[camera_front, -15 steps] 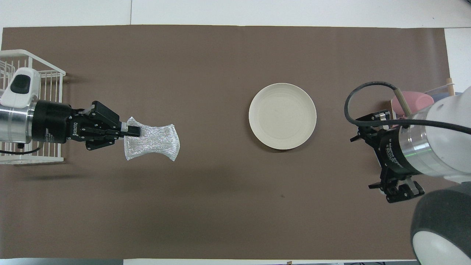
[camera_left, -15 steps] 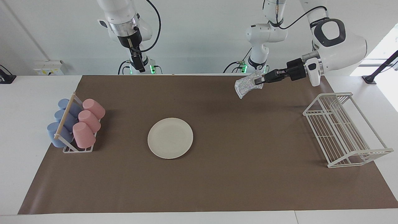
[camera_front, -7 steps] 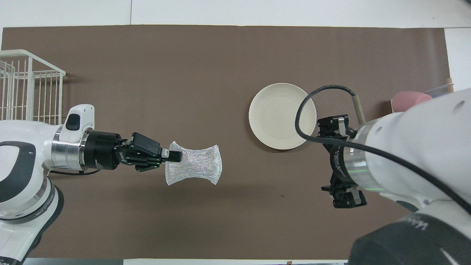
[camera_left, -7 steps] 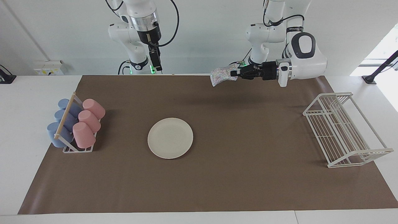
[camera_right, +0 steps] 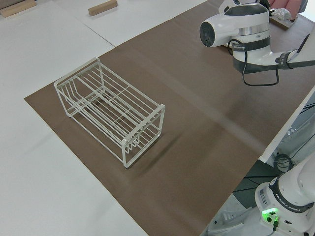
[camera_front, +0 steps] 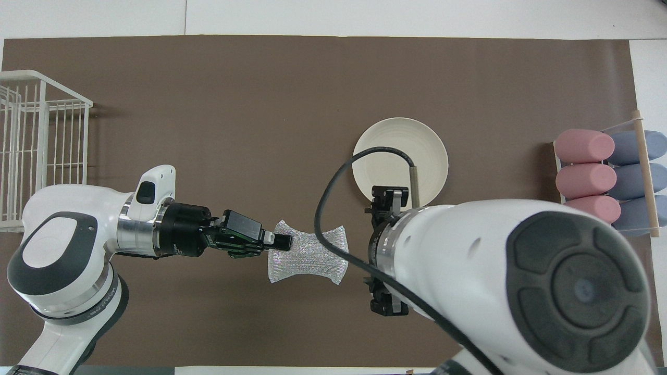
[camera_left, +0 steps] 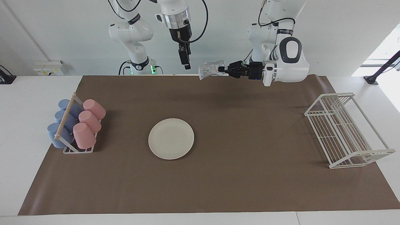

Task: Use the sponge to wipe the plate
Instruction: 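Carry the scrubber toward the center while the right gripper approaches it, then grasp the scrubber with the right gripper from the left gripper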

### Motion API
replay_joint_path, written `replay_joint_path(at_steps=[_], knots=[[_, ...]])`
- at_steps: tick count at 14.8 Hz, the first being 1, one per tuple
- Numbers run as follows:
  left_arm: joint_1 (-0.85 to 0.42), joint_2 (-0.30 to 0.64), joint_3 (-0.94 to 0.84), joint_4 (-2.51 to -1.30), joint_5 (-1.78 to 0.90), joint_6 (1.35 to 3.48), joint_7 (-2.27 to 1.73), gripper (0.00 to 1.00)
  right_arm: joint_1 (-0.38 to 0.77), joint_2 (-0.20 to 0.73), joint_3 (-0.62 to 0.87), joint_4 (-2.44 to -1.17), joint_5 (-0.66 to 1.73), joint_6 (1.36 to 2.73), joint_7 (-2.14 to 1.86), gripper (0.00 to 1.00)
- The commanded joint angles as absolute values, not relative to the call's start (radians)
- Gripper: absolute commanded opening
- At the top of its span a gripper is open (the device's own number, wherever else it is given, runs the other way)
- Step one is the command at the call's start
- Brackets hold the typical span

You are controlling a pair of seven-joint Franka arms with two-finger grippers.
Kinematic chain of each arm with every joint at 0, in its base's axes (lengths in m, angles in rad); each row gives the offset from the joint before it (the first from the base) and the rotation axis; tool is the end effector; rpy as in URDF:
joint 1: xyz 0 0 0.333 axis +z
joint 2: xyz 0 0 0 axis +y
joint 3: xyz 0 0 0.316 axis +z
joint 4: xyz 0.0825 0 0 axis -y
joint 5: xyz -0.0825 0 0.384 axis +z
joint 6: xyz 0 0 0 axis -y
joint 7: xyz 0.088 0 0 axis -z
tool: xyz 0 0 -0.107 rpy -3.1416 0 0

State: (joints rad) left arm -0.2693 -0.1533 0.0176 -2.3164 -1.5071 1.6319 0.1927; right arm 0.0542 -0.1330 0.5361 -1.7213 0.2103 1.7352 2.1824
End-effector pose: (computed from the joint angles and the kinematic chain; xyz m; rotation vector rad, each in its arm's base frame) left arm 0.4326 -0.2155 0.4542 1.6719 0.1344 -0.4804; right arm 0.4228 0.3280 0.6302 -2.0655 2.1539 0.1728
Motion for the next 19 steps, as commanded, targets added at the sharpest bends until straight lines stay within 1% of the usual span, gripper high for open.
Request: replay_joint_path(at_steps=[1, 3, 6, 16, 17, 18, 19], knots=[[-0.293, -0.187, 0.034, -2.358, -1.532, 1.654, 0.212, 0.0, 0.127, -0.166, 0.558, -1.82, 0.227, 1.854, 2.275, 1.0], [-0.287, -0.187, 0.035, -2.355, -1.531, 1.648, 0.212, 0.0, 0.13, -0.179, 0.558, -1.851, 0.229, 1.891, 2.283, 1.0], [-0.287, -0.187, 0.037, -2.355, -1.531, 1.643, 0.212, 0.0, 0.13, -0.173, 0.558, -1.867, 0.229, 1.962, 2.281, 1.0], [-0.273, -0.187, 0.038, -2.352, -1.525, 1.612, 0.215, 0.0, 0.12, -0.166, 0.557, -1.902, 0.229, 2.022, 2.278, 1.0], [-0.275, -0.187, 0.04, -2.352, -1.523, 1.612, 0.215, 0.0, 0.12, -0.166, 0.557, -1.904, 0.229, 2.025, 2.276, 0.97], [-0.273, -0.187, 0.04, -2.352, -1.522, 1.612, 0.215, 0.0, 0.12, -0.167, 0.557, -1.905, 0.229, 2.025, 2.275, 0.91], [-0.275, -0.186, 0.04, -2.35, -1.522, 1.612, 0.215, 0.0, 0.123, -0.167, 0.557, -1.911, 0.229, 2.028, 2.273, 0.83]])
